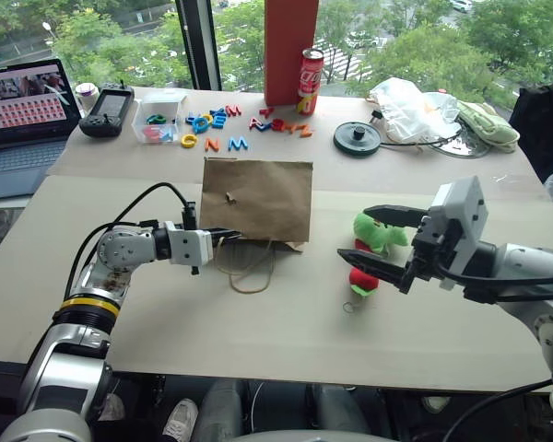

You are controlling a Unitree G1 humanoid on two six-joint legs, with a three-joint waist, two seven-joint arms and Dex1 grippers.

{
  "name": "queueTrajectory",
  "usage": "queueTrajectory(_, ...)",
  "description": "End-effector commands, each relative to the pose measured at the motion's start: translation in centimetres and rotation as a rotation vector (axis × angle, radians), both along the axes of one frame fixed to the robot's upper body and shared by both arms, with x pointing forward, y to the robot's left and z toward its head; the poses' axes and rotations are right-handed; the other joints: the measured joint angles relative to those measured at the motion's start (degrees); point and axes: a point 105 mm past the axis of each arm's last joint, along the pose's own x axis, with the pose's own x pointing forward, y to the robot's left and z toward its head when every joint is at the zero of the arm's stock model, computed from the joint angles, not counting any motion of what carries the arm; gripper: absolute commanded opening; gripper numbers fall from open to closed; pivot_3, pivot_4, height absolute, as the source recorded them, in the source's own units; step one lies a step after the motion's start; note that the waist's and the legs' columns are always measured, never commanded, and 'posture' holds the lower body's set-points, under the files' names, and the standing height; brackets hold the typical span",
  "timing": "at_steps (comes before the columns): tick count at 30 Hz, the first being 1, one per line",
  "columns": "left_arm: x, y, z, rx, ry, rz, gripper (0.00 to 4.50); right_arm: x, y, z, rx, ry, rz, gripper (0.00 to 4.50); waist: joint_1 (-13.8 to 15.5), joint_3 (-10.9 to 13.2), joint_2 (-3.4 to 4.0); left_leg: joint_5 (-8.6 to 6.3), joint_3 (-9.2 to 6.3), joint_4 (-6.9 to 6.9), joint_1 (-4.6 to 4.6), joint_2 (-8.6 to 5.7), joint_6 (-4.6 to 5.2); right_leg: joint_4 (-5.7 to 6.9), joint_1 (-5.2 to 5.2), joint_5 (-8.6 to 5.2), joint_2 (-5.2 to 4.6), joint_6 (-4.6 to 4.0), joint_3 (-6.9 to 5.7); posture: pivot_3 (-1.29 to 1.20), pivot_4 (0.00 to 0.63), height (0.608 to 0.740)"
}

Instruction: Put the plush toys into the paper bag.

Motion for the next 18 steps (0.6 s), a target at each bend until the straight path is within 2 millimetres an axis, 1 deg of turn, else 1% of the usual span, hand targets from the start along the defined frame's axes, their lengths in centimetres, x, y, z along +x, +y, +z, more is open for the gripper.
queueTrajectory(1,0.1,-0.3,1.4,-0.051,-0.028,-0.003,0.07,-0.2,0.2,0.5,0.000,-0.036,0.007,4.50,0.0,0.0,0.00,0.00,0.00,0.00,0.00,0.00,0.00,0.00,0.00,0.00,0.00,0.00,0.00,0.00,0.150,0.739)
queueTrajectory(5,0.0,-0.4,2.9,-0.145,0.014,0.009,0.07,-0.1,0.2,0.3,-0.002,-0.022,0.001,4.50,0.0,0.0,0.00,0.00,0.00,0.00,0.00,0.01,0.00,0.01,0.00,0.00,0.00,0.00,0.00,0.00,0.150,0.739)
queueTrajectory(6,0.1,-0.5,3.7,-0.199,0.035,0.019,0.07,0.0,0.3,0.1,-0.003,-0.014,-0.001,4.50,0.0,0.0,0.00,0.00,-0.01,0.01,0.00,0.01,0.00,0.01,0.00,0.00,0.00,0.00,0.00,0.00,0.150,0.739)
queueTrajectory(8,0.2,-0.8,6.2,-0.348,0.087,0.034,0.07,-0.1,0.9,-0.5,-0.002,0.012,0.009,4.50,-0.1,0.0,0.00,0.00,-0.02,0.01,0.00,0.01,0.00,0.02,0.00,0.00,0.00,0.00,0.00,0.00,0.150,0.739)
queueTrajectory(9,0.2,-0.9,7.0,-0.391,0.107,0.034,0.07,-0.1,1.1,-0.7,0.000,0.021,0.014,4.50,-0.1,0.0,0.00,0.00,-0.04,0.01,0.00,0.02,0.00,0.02,0.00,0.00,0.01,0.01,0.00,0.00,0.150,0.739)
queueTrajectory(11,-0.1,-1.1,7.8,-0.422,0.131,0.033,0.07,-0.2,1.5,-0.8,0.005,0.029,0.022,4.50,-0.2,0.0,0.00,0.00,-0.08,0.04,-0.01,0.03,0.00,0.03,0.01,-0.01,0.02,0.01,-0.01,0.00,0.150,0.739)
queueTrajectory(14,-0.9,-1.6,8.9,-0.464,0.174,0.019,0.07,-0.3,2.8,-1.8,0.012,0.057,0.034,4.50,-0.3,0.0,0.00,0.00,-0.09,0.05,0.01,0.00,0.00,0.05,0.03,-0.02,0.03,0.04,0.01,0.00,0.150,0.739)
queueTrajectory(18,-1.4,-2.0,8.9,-0.461,0.206,0.019,0.07,0.3,4.4,-2.9,0.026,0.089,0.011,4.50,-0.6,0.0,0.00,0.01,-0.09,0.04,0.04,-0.02,-0.01,0.07,0.04,-0.02,0.09,0.03,0.01,0.00,0.150,0.739)
